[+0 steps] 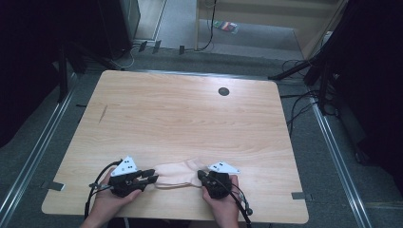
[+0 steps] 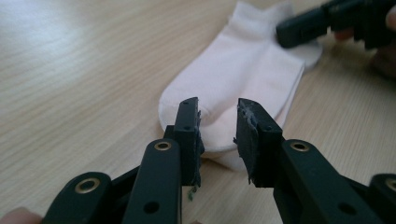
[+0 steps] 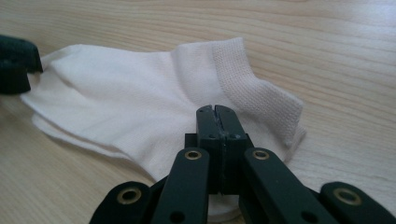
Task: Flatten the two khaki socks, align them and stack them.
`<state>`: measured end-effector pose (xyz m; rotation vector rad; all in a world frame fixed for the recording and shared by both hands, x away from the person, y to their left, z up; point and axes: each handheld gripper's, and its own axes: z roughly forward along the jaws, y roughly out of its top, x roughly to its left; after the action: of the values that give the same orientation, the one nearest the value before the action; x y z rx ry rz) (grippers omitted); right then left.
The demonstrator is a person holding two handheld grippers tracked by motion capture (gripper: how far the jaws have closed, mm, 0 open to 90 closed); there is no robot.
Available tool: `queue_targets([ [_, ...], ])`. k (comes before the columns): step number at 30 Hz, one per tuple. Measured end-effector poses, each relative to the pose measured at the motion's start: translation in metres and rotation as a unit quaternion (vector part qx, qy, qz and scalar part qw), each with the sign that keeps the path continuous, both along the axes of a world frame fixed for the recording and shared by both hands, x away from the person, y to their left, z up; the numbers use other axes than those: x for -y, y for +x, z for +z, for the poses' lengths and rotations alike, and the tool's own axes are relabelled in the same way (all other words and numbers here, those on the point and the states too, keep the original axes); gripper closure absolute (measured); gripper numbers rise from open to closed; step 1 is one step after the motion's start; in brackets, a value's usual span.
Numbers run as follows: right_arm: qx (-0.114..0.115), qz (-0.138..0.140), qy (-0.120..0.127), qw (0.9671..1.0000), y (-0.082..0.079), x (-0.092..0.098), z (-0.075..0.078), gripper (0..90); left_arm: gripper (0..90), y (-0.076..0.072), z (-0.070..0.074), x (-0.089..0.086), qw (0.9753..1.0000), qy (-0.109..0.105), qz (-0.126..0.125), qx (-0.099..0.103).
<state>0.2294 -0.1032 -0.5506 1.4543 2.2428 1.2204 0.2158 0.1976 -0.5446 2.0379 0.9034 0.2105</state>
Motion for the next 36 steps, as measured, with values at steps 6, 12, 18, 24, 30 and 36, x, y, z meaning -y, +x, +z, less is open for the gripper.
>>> queue_targets([
  [6,0.008,-0.020,-0.008,0.9997,0.002,0.003,0.000,90.0,57.8,0.001,-0.006,0.007,0.9992,0.039,-0.006,0.006],
  [12,0.000,-0.018,0.005,0.9998,0.005,0.008,0.000,90.0,40.2,0.006,-0.008,0.011,0.9978,0.061,0.012,0.024],
  [18,0.012,-0.010,0.040,0.9991,0.001,0.019,0.009,85.6,39.6,0.012,-0.005,0.001,0.9990,0.018,0.037,0.017],
  [24,0.037,-0.024,0.056,0.9974,0.002,0.036,0.021,84.7,34.7,0.012,0.002,-0.012,0.9971,-0.038,0.061,0.024],
  [30,0.062,-0.027,0.045,0.9967,0.002,0.043,0.023,64.0,29.4,0.011,0.006,-0.020,0.9933,-0.052,0.096,0.039],
  [36,0.077,-0.045,0.036,0.9954,0.005,0.051,0.024,45.3,27.3,0.012,0.007,-0.029,0.9901,-0.056,0.120,0.047],
])
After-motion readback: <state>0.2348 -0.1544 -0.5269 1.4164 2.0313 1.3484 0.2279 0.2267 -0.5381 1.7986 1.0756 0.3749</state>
